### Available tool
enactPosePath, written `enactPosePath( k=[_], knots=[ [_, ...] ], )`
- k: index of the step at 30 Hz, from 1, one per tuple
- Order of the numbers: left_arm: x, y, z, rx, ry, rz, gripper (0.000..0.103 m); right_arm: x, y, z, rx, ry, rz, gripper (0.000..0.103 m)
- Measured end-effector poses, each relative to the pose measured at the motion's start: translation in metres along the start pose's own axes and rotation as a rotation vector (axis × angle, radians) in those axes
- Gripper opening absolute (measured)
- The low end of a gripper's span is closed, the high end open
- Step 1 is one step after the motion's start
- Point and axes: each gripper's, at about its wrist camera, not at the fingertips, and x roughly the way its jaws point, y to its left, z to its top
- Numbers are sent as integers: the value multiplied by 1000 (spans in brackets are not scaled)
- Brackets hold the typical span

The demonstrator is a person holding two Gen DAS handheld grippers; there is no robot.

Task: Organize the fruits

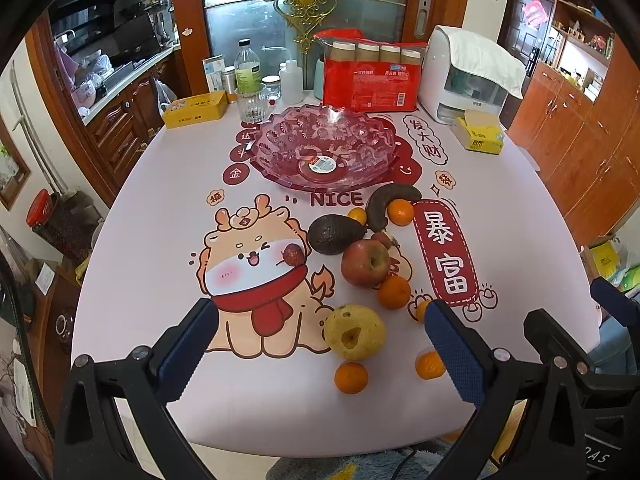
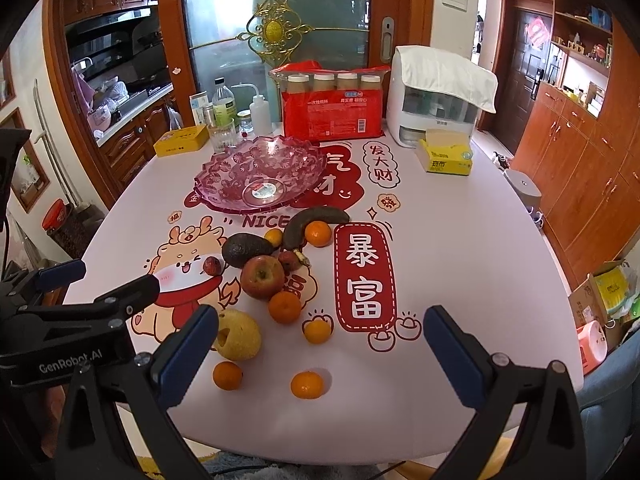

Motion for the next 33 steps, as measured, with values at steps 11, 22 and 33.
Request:
enactPosePath(
  k=[11,22,33],
  knots=[
    [1,-1,6,-3,-2,0,102,2,-2,2,-3,-7,1,103],
    [3,-5,16,-14,3,-10,102,2,-4,7,-5,-12,11,103],
    [13,-5,5,-12,33,11,102,12,-3,0,-4,14,35,103]
  ],
)
